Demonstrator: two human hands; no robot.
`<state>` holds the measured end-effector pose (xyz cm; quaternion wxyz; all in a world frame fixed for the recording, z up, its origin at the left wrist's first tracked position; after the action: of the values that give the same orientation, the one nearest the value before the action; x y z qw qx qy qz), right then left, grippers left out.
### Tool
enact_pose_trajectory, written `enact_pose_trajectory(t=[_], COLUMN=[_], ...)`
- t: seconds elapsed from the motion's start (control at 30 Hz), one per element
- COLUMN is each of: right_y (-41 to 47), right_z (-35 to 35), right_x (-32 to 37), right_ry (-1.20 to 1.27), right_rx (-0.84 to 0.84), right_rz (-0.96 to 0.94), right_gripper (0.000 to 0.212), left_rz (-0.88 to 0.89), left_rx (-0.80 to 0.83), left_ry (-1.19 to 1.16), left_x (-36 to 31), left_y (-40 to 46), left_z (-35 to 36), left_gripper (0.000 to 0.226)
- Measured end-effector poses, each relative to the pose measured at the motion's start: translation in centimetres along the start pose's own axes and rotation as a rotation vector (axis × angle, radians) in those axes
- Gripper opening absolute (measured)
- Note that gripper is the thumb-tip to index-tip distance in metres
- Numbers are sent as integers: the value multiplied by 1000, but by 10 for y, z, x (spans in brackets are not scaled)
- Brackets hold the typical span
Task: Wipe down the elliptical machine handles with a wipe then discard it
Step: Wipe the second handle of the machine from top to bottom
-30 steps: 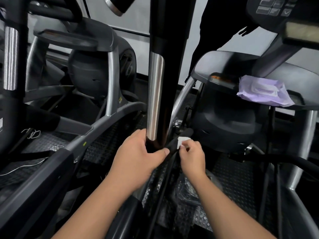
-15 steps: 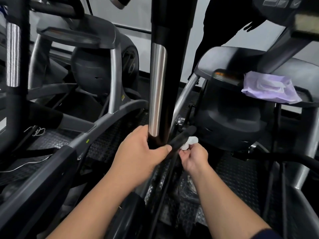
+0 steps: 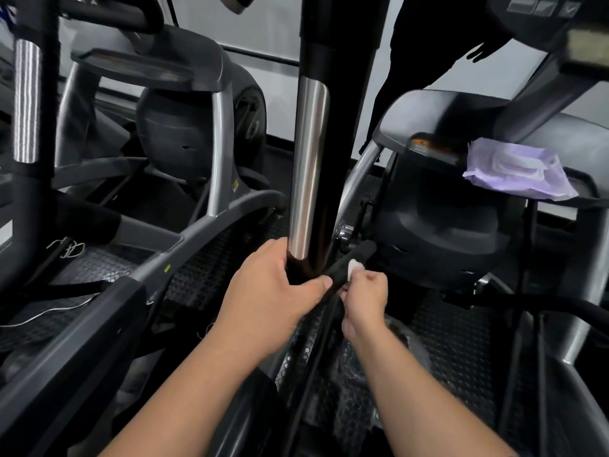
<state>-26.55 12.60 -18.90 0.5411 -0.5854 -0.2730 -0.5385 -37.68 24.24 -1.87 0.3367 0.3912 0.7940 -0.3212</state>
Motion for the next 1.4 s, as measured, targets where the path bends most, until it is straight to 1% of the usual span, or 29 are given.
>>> enact_pose_trajectory(t=[0.07,0.1,0.17,0.2,0.27,0.37,0.4,0.47,0.53,0.6,0.63,0.67,0.7,0.73,0.8,0.83,0.87,0.9,0.97,1.0,1.03,1.07,1.1,1.17,1.23,1.27,1.33,1.37,1.4], right_y=[-4,2,16,18,3,-32,-32,-13,6,5,-1,-8,-12,-9,8,13,11,1,-26,-36,-38,-31,-19,-9,-27,-44,-74,-71,-61], right_z=[-4,-3,1,3,1,-15,-20,-23,-21,-15,-13,-13,-17,-21,-27,-29,-27,-23,-18,-18,-20,-21,-21,-21,-15,-13,-18,-21,-23], right_x=[0,3,13,18,24,24,26,35,42,43,40,36,36,38,44,47,50,54,53,53,55,58,61,69,75,75,77,75,73], right_ry=[-178,-219,-273,-334,-461,-579,-612,-711,-859,-1038,-1092,-1099,-1090,-1075,-1071,-1107,-1166,-1203,-1159,-1117,-1099,-1109,-1138,-1189,-1194,-1148,-986,-943,-952], right_rx=[-44,-80,-95,-70,16,217,264,333,406,528,613,700,748,745,670,651,662,705,879,941,951,920,859,770,801,862,933,899,857], right_rz=[-87,-93,-102,-126,-204,-333,-379,-400,-458,-636,-746,-837,-876,-883,-772,-732,-756,-830,-984,-1006,-1013,-989,-922,-831,-842,-875,-842,-804,-760], right_gripper=[14,14,26,32,39,40,42,46,43,36,39,44,47,47,49,51,49,47,56,60,59,52,44,36,46,53,64,64,63], left_rz=[-3,1,4,4,11,17,15,12,13,16,19,22,24,24,17,14,14,17,25,29,34,36,37,38,34,31,32,32,30], left_rx=[0,4,12,12,-1,-3,-1,7,15,17,15,15,19,23,34,37,36,32,21,21,23,29,36,46,40,33,21,21,23], left_ry=[5,11,21,23,25,25,28,43,37,18,15,16,20,24,31,32,30,28,26,30,31,30,27,25,22,23,24,22,20], left_x=[-1,-2,-1,0,0,-1,-1,0,0,0,-1,-1,-2,-2,-2,-2,-2,-2,-1,-1,0,0,0,0,0,0,1,1,1], left_y=[1,1,1,1,1,1,2,2,2,1,1,1,1,2,2,1,1,1,2,3,3,4,4,3,2,2,2,2,2], left_z=[0,0,-1,-1,0,0,-1,-1,-1,-1,-1,-1,-1,-2,-3,-3,-3,-3,-2,-2,-2,-2,-3,-3,-2,-2,-1,-1,-1], left_gripper=[27,27,24,24,24,24,24,25,24,22,22,22,22,22,22,22,22,22,23,22,23,23,22,23,23,23,22,22,22])
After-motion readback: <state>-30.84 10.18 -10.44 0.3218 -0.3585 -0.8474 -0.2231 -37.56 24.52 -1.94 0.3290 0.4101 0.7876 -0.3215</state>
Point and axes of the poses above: each hand's wrist, its own y-axis towards the middle knuckle, its own z-axis out of the palm, x = y × z, the point moved 1 cm from there along y, towards the middle knuckle, and after that the axes turned 12 degrees about -z, right-handed, at the moved point
